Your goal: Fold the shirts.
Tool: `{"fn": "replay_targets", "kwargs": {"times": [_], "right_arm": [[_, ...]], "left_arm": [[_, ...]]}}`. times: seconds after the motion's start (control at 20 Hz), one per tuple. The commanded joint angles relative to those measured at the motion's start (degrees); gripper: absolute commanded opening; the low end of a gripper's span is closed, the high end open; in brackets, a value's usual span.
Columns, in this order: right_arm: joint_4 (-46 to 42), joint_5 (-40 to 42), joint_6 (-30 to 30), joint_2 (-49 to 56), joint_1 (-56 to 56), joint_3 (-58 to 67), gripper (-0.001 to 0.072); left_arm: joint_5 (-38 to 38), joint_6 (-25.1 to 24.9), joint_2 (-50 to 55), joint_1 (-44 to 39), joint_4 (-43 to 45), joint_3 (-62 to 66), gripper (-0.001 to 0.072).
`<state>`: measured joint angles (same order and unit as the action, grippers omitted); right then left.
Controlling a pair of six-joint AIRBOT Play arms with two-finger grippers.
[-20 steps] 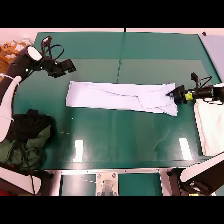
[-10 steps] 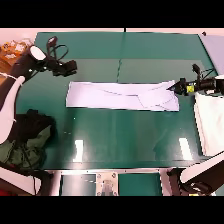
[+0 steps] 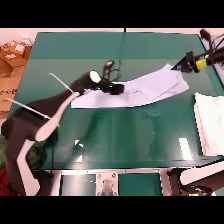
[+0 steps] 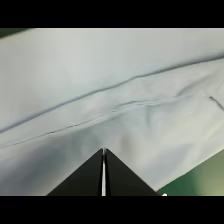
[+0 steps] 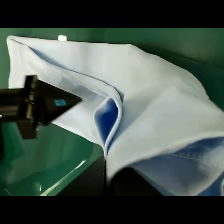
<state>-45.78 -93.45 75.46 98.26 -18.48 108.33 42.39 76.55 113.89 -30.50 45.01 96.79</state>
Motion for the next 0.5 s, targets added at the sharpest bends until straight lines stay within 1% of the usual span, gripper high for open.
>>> {"fn": "replay_targets", "kwargs": {"times": [0.0,0.1,0.25,0.35,0.45], "right_arm": [[-0.35,-3.61,6.36,-1.77,3.85,8.79,0.0010],[-0.37,-3.50,8.37,-2.32,5.46,9.22,0.0009],[-0.37,-3.50,8.57,-2.29,6.93,8.22,0.0010],[-0.35,-3.48,8.63,-2.29,7.28,8.09,0.0009],[-0.33,-3.50,9.73,-2.29,7.61,8.09,0.0009]], "left_arm": [[-1.55,-2.47,7.21,-5.44,-7.37,7.56,0.0055],[-0.70,-1.90,10.43,-6.78,-8.35,11.43,0.0056],[2.08,-1.64,11.67,-6.43,-8.92,12.22,0.0056],[6.03,-1.75,10.32,-3.89,-8.98,12.28,0.0055],[10.56,-3.50,7.43,0.33,-8.74,12.83,0.0054]]}}
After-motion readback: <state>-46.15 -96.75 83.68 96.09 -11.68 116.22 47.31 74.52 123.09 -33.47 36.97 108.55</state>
